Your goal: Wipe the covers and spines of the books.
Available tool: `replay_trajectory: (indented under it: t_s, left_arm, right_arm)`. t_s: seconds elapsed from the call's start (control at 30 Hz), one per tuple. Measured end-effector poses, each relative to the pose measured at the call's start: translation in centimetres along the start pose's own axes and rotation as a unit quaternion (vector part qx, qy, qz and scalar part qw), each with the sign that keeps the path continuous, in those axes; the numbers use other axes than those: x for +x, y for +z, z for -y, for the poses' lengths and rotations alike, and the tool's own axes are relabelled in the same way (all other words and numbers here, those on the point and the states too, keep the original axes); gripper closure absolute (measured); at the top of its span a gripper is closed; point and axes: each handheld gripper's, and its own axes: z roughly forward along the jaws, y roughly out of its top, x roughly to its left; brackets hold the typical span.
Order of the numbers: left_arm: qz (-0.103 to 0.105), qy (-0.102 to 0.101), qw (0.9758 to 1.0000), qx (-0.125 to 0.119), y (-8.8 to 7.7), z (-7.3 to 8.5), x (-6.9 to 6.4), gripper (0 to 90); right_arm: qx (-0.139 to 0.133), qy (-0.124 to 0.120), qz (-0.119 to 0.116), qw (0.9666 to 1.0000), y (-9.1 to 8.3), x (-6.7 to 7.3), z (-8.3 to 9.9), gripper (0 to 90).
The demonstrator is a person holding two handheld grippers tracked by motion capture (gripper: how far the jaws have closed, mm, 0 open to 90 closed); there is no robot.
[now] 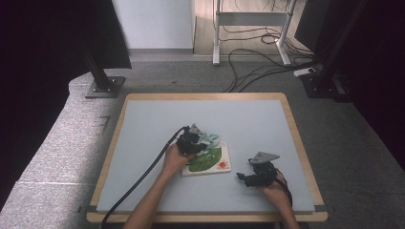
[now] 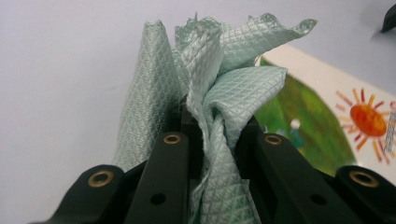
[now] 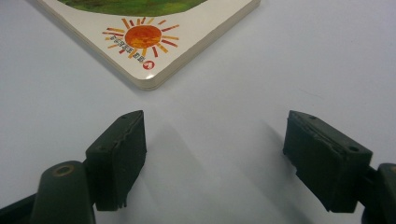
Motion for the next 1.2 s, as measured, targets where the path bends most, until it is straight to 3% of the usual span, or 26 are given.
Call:
replay_trajectory:
  t_s: [0.63,0.77,1.2]
  left_arm:
    - [0.032,0.023,0.9991,0.015,4.0,-4.1,-2.7,79.9]
    - [0.030,0.027,0.9991,0.015,4.3,-4.3,-3.0,79.9]
    - [0.052,0.048,0.9974,0.016,3.7,-3.3,-5.3,79.6]
  right_arm:
    - [0.000,0.000,-0.001,1.0000,0.0,0.0,0.0,20.7]
    - [0.000,0.000,0.000,1.0000,0.0,0.0,0.0,20.7]
    - [0.000,-0.001,0.000,1.0000,0.0,0.0,0.0,20.7]
